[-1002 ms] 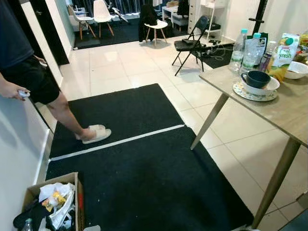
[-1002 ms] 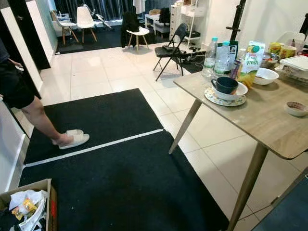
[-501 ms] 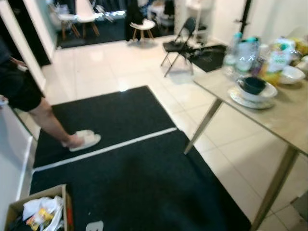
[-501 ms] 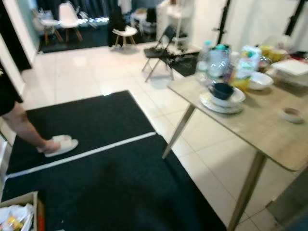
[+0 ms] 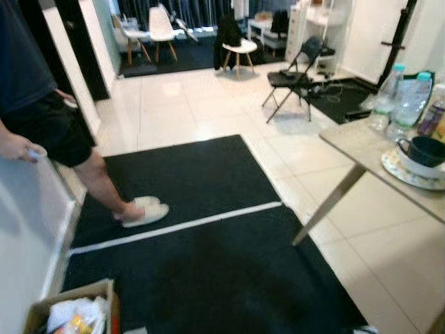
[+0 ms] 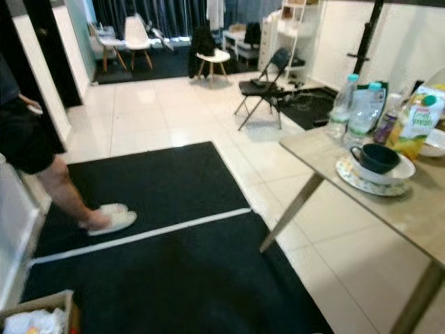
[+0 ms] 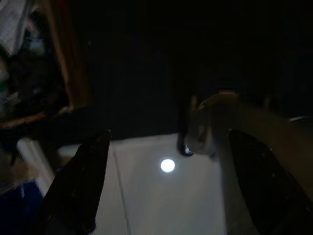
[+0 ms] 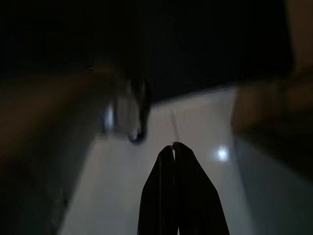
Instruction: Restocking fridge
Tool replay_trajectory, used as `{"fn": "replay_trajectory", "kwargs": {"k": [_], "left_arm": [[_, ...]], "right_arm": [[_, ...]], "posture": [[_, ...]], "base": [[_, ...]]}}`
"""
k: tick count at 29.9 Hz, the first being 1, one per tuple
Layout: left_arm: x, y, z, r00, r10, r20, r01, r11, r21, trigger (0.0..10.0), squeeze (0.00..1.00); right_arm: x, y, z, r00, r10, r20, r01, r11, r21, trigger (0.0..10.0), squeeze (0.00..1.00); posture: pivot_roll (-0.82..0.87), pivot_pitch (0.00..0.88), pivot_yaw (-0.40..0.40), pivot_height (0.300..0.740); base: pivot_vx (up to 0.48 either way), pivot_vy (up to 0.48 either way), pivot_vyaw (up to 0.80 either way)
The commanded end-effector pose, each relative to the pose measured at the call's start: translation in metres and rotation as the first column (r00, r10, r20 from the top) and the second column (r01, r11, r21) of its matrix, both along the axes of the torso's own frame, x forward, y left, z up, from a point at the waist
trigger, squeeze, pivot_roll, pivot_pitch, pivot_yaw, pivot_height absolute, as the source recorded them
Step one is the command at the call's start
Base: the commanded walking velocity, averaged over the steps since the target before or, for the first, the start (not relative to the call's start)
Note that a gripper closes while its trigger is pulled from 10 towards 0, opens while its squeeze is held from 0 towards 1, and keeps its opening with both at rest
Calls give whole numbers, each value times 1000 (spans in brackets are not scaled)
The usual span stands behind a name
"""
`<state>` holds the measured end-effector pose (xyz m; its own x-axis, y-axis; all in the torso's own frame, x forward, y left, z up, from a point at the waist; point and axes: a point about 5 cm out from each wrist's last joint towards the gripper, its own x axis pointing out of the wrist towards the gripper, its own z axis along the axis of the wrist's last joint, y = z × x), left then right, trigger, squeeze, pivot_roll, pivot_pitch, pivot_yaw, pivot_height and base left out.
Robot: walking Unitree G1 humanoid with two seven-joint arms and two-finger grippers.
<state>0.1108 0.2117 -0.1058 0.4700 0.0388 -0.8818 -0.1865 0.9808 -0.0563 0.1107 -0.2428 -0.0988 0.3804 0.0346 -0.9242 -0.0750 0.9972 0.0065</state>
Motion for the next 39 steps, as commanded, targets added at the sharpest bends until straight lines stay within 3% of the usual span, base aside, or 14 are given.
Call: {"fn": "replay_trajectory", "kwargs": {"k": [1,21,31,39], "left_arm": [[2,-1,0,1000,-17,2,17,1000,5,10000,0],[6,0,2,999,-40,7,40,999,13,10000,0],[9,-1,2,999,-40,14,40,999,12,10000,0],[7,-1,2,999,-38,9,38,999,11,10000,0]], "right_arm": [[6,-5,3,1000,2,17,-2,1000,-18,10000,0],[6,-7,4,1000,3,18,-3,1000,-24,10000,0],[6,-6,3,1000,12,12,-11,1000,-25,10000,0],[5,-5,3,1000,12,13,-12,1000,-25,10000,0]], "posture": [[-88,0,19,740],[-92,0,18,740],[-92,0,18,740],[-93,0,18,740]], "base": [[289,0,-769],[273,0,-77],[366,0,-751],[366,0,0]]}}
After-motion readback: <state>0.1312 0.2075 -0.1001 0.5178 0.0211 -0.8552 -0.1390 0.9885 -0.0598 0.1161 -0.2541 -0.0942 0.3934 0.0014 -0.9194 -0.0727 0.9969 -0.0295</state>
